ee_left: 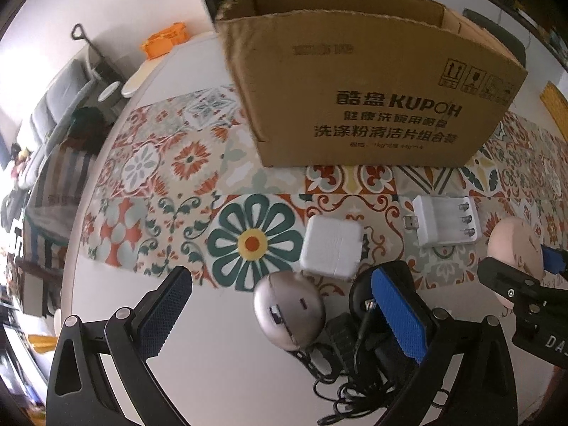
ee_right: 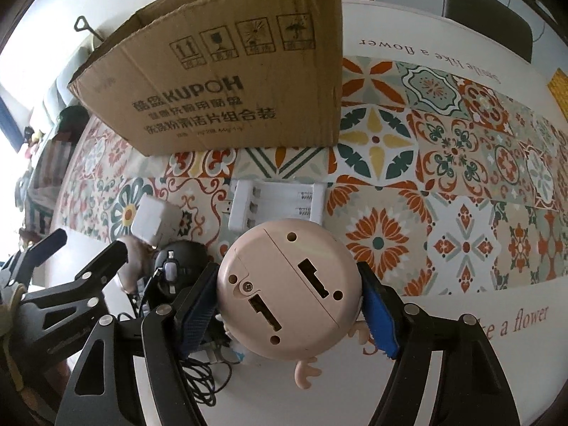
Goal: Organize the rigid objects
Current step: 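Close the left gripper on the white charger while the right gripper closes on the pink speaker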
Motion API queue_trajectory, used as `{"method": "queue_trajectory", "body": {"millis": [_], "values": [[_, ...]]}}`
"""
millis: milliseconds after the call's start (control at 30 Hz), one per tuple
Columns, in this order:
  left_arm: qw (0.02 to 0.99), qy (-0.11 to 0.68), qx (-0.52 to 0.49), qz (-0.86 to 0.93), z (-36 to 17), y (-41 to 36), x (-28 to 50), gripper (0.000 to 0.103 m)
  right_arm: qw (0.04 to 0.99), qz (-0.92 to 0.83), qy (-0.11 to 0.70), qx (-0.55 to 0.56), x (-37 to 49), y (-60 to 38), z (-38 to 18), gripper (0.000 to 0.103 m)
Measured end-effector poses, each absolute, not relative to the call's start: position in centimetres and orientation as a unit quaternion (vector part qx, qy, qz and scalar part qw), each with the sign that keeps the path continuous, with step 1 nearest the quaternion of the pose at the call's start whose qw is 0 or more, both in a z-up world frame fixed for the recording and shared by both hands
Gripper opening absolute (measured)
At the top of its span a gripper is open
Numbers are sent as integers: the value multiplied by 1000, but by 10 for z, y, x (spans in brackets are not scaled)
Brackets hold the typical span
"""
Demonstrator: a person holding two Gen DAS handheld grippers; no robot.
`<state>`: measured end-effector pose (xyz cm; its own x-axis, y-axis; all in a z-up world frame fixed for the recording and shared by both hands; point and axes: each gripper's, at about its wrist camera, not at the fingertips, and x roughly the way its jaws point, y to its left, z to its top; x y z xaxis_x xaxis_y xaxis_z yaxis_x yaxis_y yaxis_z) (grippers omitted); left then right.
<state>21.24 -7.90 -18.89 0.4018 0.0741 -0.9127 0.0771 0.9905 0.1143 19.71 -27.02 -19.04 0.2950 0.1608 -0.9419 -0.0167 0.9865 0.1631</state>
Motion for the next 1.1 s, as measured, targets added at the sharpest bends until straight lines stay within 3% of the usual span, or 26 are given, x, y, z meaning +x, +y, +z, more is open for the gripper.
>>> {"method": "queue_trajectory", "body": {"millis": [467, 900, 1000, 1100], "values": [[817, 570, 75, -48, -207, -94, 244, 99, 797, 37, 597, 83, 213, -267, -198, 74], [798, 595, 76, -62, -232, -101, 257, 71, 790, 33, 606, 81, 224, -259, -215, 74], [791, 604, 65, -71, -238, -101, 259, 54, 789, 32, 608, 80, 224, -257, -218, 74], [784, 614, 50, -78, -244, -102, 259, 47, 788, 31, 609, 82, 226, -253, -222, 74]]}}
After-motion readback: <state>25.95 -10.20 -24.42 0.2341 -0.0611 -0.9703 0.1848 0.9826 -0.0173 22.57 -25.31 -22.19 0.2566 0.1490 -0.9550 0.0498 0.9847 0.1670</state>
